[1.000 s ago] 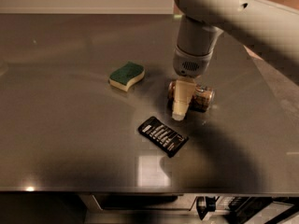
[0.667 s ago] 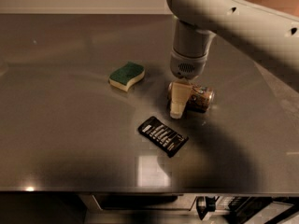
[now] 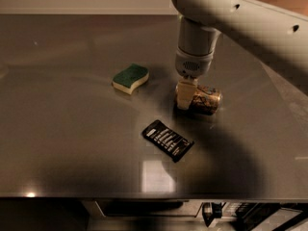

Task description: Place orange can upright

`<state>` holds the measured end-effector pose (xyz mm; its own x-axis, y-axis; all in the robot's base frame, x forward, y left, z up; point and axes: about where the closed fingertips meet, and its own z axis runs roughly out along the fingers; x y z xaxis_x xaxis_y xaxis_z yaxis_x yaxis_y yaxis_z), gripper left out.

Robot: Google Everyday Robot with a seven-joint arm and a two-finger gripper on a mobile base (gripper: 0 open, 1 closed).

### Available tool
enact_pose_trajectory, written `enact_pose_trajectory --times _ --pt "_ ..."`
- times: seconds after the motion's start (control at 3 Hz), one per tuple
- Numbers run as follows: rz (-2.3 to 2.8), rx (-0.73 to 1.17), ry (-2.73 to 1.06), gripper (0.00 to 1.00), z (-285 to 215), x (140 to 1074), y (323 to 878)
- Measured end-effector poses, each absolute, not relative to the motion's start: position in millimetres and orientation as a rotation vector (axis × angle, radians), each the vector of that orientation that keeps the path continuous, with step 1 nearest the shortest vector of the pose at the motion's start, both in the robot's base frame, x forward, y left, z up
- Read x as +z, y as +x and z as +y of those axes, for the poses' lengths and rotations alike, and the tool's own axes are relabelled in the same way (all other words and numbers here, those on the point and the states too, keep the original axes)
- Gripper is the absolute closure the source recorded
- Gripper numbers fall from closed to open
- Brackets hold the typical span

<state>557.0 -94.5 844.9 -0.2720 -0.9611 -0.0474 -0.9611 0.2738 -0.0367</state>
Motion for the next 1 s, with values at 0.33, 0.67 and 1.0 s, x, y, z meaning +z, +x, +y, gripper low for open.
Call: enact_pose_trajectory --times 0.33,0.67,1.0 --pt "2.418 0.071 -1.84 0.88 -90 863 565" --pt "2.32 0.244 -1.795 1.0 -86 888 576" --pt "2.173 0.466 -1.691 1.0 -82 908 587"
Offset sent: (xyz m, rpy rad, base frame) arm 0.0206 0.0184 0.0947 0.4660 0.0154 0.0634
